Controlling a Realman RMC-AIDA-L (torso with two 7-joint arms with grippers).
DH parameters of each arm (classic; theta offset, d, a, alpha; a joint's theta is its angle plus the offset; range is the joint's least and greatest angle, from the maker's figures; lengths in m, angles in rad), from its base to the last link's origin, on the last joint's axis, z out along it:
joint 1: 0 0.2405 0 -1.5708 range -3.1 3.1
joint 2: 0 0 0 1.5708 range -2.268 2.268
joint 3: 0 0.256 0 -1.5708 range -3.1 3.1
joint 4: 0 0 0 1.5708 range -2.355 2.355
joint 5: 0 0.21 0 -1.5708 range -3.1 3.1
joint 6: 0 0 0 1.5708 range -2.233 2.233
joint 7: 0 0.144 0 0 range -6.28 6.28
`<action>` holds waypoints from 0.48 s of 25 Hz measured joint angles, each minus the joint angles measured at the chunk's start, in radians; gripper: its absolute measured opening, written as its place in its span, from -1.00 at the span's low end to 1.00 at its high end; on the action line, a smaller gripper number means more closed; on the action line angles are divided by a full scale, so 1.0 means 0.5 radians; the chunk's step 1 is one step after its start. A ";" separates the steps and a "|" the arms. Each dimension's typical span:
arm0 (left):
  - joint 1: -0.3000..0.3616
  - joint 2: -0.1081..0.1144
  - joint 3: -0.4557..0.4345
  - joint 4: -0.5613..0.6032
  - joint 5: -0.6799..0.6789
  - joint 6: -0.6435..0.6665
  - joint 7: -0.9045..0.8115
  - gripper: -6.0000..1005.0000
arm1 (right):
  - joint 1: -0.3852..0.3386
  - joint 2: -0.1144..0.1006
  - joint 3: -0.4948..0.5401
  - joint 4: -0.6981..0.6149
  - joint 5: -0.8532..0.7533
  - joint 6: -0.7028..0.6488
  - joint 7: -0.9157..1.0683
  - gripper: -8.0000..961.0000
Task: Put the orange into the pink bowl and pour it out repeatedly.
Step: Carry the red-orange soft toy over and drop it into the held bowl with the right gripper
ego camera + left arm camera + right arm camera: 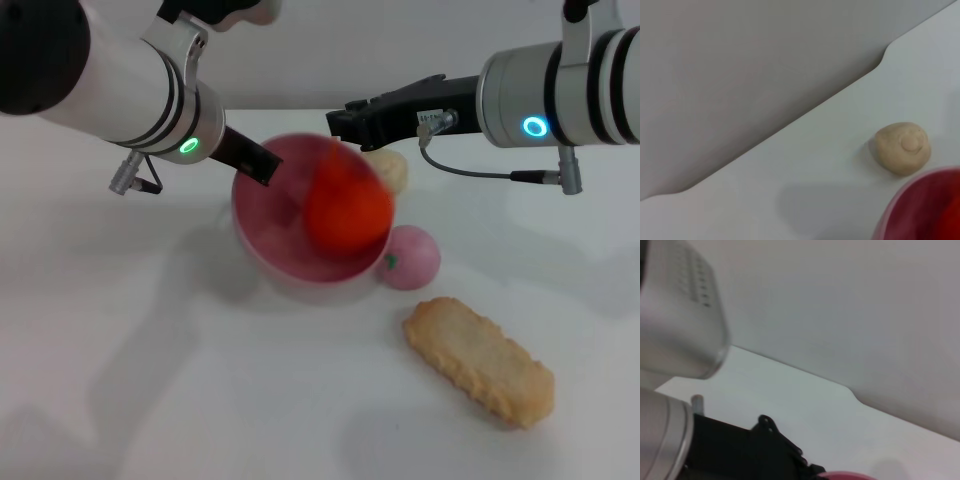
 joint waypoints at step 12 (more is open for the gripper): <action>-0.004 0.002 -0.010 0.006 -0.148 -0.019 0.062 -0.83 | -0.223 -0.001 0.053 -0.192 -0.135 -0.204 -0.044 -0.08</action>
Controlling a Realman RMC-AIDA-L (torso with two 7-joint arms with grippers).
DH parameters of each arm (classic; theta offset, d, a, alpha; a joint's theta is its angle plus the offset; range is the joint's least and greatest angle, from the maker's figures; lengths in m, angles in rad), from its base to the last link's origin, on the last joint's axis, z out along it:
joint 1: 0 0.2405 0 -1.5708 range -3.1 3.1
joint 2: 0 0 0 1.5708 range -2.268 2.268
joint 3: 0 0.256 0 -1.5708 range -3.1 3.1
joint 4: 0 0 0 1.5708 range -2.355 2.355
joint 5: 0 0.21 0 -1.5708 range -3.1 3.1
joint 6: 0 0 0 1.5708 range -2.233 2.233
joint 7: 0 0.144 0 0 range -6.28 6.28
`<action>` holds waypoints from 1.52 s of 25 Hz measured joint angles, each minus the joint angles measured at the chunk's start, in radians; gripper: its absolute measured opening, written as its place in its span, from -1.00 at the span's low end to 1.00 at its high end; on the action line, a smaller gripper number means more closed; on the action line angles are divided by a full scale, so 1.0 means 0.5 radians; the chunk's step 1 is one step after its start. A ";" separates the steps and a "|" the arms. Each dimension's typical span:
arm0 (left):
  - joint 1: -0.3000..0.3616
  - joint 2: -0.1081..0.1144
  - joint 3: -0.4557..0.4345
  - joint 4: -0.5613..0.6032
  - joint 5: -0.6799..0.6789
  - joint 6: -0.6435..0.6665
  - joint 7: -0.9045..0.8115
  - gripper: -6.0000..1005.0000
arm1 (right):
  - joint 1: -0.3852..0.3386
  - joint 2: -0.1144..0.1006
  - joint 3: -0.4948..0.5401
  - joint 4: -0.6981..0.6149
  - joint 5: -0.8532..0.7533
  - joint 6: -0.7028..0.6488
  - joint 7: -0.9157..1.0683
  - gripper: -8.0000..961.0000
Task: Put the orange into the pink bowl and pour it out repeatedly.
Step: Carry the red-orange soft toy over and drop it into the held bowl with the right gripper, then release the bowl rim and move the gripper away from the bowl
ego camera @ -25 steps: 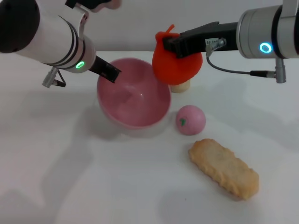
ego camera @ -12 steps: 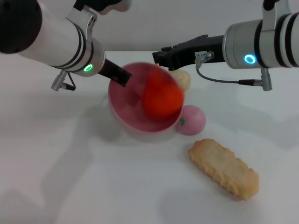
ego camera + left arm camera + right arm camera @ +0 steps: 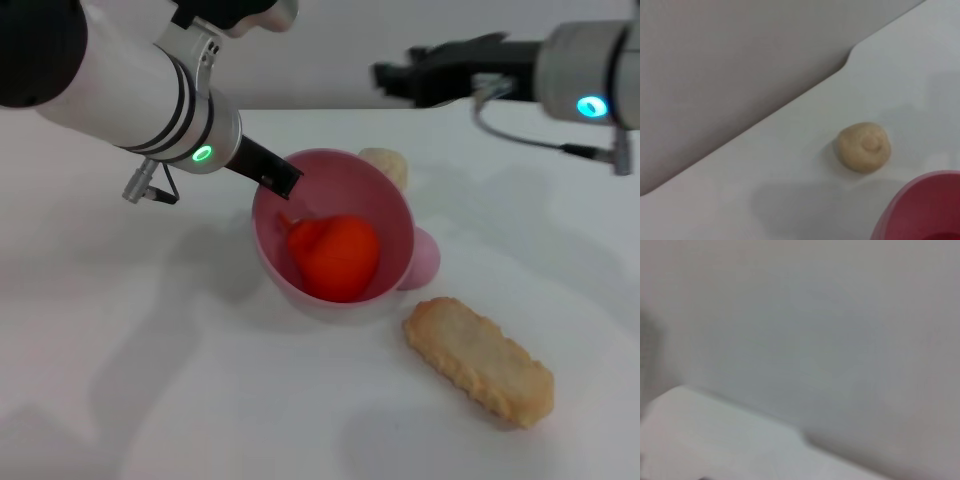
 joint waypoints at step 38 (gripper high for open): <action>0.024 -0.002 0.061 -0.217 -0.195 0.120 0.004 -0.65 | -0.210 0.001 0.179 0.045 -0.057 -0.071 -0.020 -0.08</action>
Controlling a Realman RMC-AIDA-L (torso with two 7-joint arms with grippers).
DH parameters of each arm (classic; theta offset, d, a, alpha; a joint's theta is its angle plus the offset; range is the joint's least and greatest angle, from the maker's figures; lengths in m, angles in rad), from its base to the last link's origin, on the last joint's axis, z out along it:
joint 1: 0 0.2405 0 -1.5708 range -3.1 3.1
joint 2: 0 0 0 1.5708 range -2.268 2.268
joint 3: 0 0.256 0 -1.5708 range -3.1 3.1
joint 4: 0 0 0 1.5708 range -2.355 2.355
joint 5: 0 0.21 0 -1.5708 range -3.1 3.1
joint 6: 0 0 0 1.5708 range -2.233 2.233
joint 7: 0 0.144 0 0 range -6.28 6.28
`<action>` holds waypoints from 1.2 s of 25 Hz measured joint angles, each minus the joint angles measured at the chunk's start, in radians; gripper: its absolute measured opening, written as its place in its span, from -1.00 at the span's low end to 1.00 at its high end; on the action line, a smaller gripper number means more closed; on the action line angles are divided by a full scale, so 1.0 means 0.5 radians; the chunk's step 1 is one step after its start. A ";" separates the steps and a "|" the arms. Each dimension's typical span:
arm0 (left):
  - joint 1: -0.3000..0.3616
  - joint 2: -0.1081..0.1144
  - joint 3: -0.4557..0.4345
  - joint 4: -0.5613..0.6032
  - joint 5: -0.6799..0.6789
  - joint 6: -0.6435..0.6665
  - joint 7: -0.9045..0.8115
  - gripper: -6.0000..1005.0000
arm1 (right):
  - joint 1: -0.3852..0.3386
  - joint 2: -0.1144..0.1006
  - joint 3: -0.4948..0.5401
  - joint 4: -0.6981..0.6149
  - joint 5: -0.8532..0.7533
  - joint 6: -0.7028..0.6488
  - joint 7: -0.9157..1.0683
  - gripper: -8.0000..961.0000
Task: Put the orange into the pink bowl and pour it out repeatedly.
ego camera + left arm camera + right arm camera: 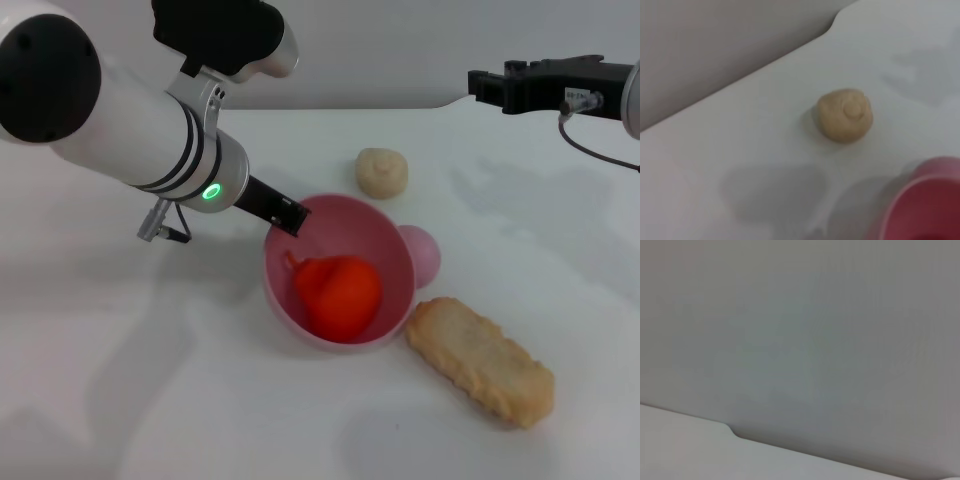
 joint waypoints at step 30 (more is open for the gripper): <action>0.658 0.010 -0.175 -0.466 0.395 2.654 -0.230 0.61 | -0.193 0.006 -0.534 1.130 0.055 -2.967 -0.544 0.50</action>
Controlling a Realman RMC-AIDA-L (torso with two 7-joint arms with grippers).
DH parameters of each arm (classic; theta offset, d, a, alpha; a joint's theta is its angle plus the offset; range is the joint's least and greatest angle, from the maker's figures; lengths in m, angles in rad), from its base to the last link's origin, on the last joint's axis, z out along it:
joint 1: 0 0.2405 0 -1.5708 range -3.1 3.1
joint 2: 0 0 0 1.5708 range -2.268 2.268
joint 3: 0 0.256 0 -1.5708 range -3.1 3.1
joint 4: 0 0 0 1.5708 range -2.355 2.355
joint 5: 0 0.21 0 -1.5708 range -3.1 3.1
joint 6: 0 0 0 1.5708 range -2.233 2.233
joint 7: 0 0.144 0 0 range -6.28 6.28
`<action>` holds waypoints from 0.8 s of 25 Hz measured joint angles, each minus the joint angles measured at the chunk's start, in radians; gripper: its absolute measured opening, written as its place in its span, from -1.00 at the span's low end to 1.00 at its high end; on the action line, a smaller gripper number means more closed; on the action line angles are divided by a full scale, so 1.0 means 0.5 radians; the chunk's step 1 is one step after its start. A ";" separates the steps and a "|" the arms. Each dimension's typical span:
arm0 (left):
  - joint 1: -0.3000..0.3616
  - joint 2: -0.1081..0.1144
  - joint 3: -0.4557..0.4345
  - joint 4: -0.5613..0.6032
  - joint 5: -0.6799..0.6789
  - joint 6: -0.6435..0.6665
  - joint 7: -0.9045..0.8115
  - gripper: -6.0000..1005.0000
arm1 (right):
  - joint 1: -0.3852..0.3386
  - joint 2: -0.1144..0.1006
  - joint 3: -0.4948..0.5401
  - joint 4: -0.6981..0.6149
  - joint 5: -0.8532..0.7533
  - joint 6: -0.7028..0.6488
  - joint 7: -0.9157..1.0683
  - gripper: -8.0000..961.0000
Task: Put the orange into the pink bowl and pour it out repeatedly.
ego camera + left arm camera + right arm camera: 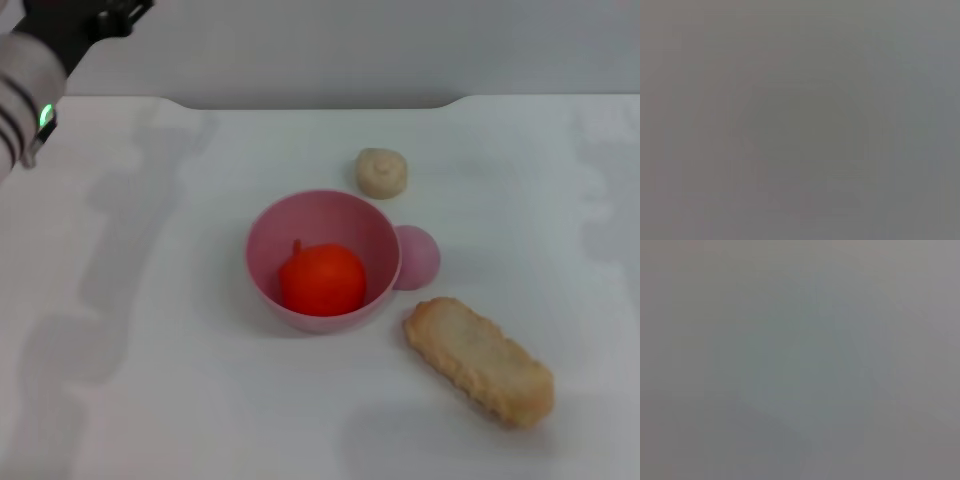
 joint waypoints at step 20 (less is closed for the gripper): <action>-0.206 -0.010 0.022 -0.931 -0.019 0.905 -0.207 0.61 | 0.086 -0.008 -0.157 0.558 0.054 -0.378 0.592 0.64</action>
